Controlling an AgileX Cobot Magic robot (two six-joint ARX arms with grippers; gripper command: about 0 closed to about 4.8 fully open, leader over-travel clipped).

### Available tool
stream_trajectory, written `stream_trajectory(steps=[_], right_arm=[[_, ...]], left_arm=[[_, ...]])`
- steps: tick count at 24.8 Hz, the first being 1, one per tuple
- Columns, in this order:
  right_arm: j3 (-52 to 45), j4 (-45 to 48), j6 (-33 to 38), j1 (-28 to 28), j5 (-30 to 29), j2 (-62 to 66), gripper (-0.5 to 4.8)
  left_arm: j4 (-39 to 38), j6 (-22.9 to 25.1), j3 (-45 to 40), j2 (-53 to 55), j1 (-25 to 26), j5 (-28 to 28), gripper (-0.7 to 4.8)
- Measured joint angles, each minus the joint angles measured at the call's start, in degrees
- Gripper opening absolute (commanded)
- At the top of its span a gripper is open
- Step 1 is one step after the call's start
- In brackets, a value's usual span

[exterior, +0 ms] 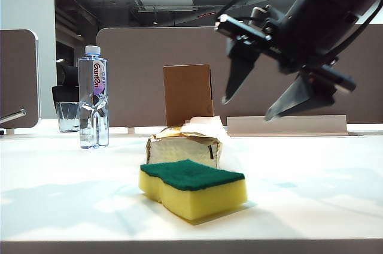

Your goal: Move the sponge from right to left to wipe the table, avoiding obstacles on the table, and finally reaching the bottle of mineral water.

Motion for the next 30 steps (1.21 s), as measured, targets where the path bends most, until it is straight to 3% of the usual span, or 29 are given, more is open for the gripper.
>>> stream_trajectory(steps=[6,17,25,30], right_arm=[[9.1,-8.2,-9.8,-6.6,0.0,-0.3,3.37],[15.3,-14.3,-19.1,-19.9,-0.4,-2.0,3.36],[15.4,-17.3,-23.1,-31.1,-4.9,-6.0,3.33],[15.5,-23.1,-24.4,-38.9,-10.9,-11.0,3.33]], left_arm=[[0.0,0.0,0.0,0.0,0.0,0.0,4.79],[-0.4,0.0,0.0,0.0,0.0,0.0,4.79],[-0.8,0.0,0.0,0.0,0.0,0.0,4.79],[-0.9,0.0,0.0,0.0,0.0,0.0,4.79]])
